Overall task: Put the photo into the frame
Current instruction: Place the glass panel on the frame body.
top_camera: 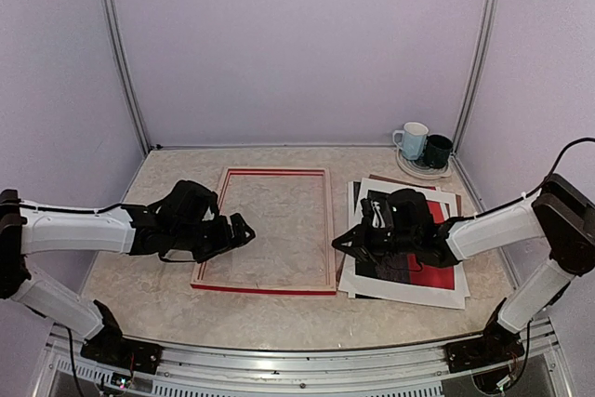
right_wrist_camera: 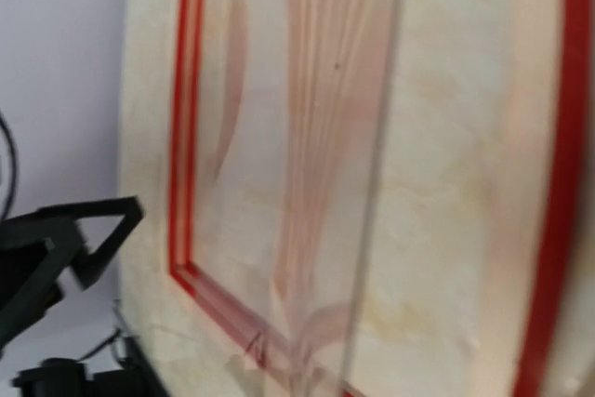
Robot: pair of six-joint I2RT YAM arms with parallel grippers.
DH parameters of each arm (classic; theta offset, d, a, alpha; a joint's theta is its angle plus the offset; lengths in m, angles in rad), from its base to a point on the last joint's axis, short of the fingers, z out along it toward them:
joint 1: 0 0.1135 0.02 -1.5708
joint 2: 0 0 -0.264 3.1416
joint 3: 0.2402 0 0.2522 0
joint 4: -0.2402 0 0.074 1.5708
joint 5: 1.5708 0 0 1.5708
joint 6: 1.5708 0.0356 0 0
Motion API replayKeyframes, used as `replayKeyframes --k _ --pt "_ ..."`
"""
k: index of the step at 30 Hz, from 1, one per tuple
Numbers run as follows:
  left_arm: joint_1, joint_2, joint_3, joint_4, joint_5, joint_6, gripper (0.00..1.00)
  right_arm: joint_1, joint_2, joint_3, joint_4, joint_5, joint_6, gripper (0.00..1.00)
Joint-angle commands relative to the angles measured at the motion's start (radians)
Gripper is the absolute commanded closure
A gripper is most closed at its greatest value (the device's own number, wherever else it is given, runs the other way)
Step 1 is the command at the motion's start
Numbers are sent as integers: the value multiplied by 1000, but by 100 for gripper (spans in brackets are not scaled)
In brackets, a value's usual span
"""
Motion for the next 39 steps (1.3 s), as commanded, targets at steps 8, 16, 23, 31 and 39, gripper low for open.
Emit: replayKeyframes --k 8,16,23,31,39 --pt "-174 149 9 95 -12 -90 1 30 -43 -84 -119 51 -50 87" --pt "-189 194 1 98 -14 -101 1 30 -101 -65 -256 63 -126 45" --pt "-189 148 -6 76 -38 -99 1 -1 -153 -57 -350 57 -187 28" --pt "-182 52 61 15 -91 -66 1 -121 -131 -75 -287 -24 -205 27" --pt "-42 54 101 -24 -73 -3 1 -194 6 42 -270 -75 -282 29"
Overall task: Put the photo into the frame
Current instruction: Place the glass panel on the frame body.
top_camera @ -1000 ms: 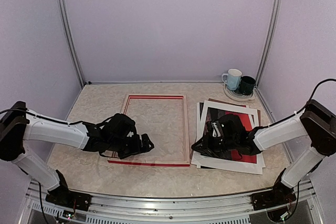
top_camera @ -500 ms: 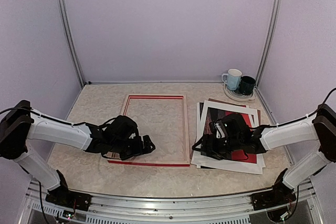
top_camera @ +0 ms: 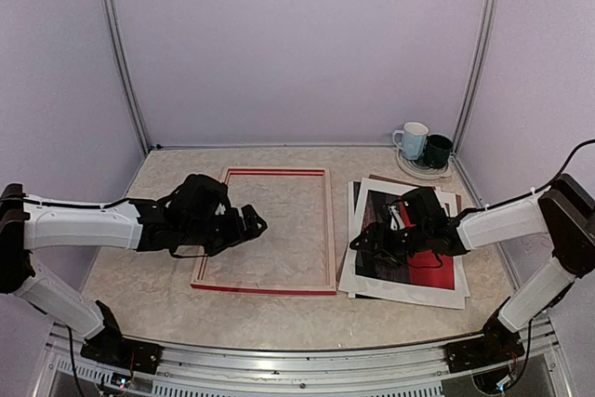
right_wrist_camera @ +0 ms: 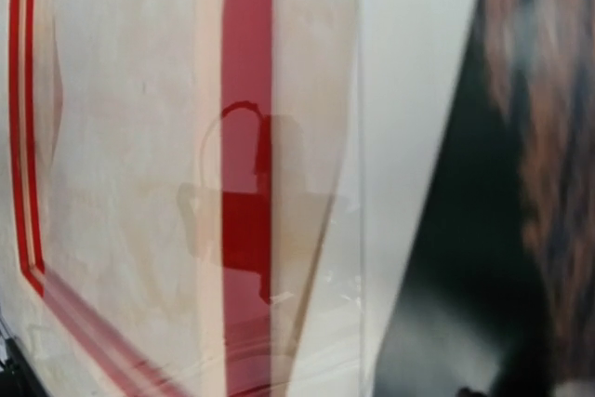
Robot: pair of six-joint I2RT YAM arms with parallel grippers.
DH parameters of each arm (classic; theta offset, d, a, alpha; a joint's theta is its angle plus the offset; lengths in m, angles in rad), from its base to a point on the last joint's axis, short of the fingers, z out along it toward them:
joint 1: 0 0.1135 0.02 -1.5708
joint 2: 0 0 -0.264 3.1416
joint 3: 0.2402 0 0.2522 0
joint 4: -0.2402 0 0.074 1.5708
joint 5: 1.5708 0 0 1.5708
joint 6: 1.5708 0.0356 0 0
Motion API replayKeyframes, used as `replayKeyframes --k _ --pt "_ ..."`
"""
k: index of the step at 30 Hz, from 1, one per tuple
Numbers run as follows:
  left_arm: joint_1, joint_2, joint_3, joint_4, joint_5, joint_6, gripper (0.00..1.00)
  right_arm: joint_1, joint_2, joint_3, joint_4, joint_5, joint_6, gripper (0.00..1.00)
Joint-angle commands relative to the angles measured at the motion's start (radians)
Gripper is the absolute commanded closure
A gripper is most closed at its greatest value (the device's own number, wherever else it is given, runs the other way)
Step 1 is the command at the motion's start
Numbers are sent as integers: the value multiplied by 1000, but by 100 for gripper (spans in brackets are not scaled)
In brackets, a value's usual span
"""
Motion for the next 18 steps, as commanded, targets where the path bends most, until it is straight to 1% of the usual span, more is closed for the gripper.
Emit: replayKeyframes --k 1,6,11,14,18 --pt "89 15 19 -40 -1 58 1 -41 81 82 31 -50 -67 29" --pt "144 79 39 -45 7 100 1 -77 159 126 59 -105 -96 33" --pt "148 153 51 -28 34 121 1 -98 200 155 86 -150 -123 37" --pt "148 192 54 -24 44 126 1 -102 231 175 110 -192 -134 42" --pt "149 226 54 -17 51 128 1 -104 265 187 154 -243 -132 51"
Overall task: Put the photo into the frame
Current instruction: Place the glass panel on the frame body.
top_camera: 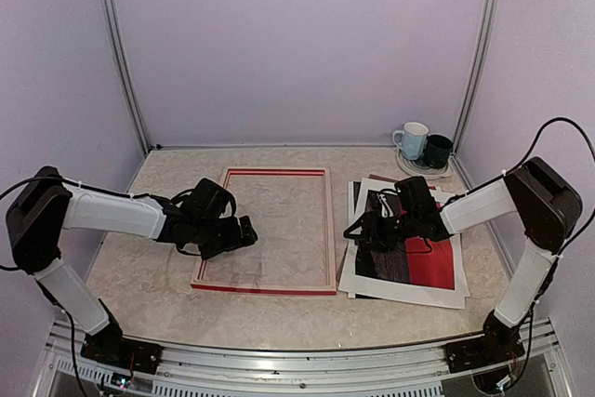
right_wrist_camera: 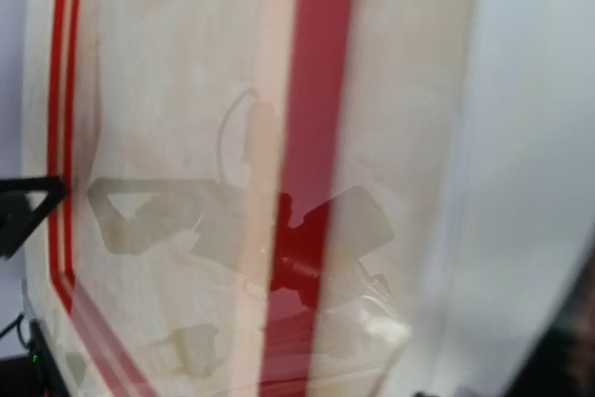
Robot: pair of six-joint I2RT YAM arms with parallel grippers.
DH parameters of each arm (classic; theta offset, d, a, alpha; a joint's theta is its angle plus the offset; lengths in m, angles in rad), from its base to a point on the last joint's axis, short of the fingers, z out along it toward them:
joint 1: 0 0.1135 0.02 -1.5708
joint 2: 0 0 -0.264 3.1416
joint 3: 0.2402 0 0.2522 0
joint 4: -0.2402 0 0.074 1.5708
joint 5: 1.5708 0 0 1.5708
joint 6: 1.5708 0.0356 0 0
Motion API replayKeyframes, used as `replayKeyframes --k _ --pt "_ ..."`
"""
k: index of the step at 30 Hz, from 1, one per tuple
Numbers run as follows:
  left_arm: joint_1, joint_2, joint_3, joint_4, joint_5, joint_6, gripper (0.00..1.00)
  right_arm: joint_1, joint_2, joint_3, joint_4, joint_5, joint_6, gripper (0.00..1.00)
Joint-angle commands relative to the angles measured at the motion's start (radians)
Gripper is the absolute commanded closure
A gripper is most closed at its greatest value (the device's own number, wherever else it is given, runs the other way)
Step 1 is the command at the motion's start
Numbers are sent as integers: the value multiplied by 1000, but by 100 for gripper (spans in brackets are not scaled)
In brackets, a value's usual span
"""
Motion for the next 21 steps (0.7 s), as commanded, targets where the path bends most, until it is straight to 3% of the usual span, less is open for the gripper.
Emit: replayKeyframes --k 1,9,13,21 --pt "5 36 21 14 21 22 1 -9 40 30 67 -81 -16 53" --pt "3 57 6 35 42 12 1 -9 80 28 103 -126 -7 70" --pt "3 50 -17 42 49 1 1 -12 91 12 139 -137 6 86" --pt "3 36 -33 10 40 -20 1 -17 103 -8 158 -131 16 89"
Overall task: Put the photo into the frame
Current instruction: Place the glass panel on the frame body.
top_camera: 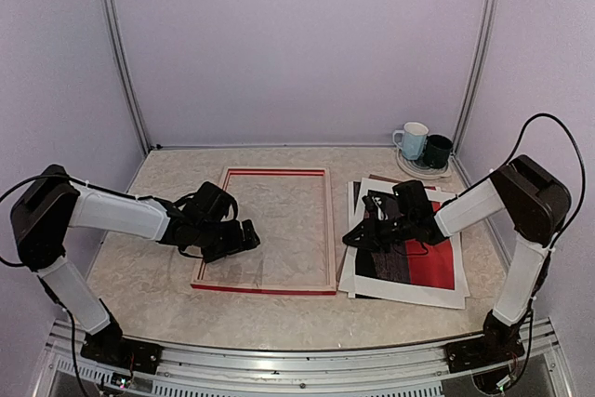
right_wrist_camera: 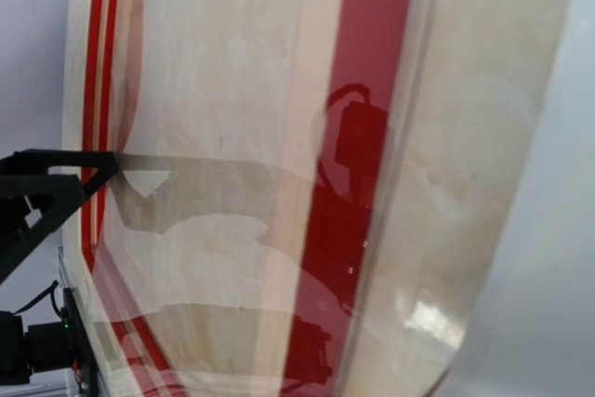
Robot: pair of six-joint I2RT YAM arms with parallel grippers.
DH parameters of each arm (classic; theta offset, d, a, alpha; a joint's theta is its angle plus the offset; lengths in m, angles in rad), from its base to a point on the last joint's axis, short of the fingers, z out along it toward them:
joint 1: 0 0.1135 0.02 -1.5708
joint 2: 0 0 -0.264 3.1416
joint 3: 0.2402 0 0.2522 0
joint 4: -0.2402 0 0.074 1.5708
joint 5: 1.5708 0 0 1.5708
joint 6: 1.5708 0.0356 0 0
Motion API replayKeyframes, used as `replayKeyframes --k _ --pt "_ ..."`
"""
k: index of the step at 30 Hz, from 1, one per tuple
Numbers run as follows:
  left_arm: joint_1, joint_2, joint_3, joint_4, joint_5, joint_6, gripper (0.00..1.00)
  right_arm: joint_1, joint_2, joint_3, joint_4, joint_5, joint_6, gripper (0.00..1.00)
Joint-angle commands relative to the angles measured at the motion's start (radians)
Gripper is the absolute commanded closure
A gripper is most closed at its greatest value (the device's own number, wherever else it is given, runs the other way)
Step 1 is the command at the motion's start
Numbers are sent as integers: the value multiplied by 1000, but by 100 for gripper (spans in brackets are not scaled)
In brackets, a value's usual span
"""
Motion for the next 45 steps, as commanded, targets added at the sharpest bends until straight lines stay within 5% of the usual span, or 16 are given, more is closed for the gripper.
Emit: replayKeyframes --k 1,16,23,45 --pt "3 -9 -25 -34 0 -22 1 -11 14 -9 23 -5 -2 89" --pt "-4 -74 -21 -132 89 -42 1 -11 15 2 3 12 -15 89" --pt "1 -42 -50 -67 194 -55 1 -12 15 -4 6 8 -17 89" --pt "26 -160 -159 247 224 -153 7 -5 23 -1 -32 20 -40 89"
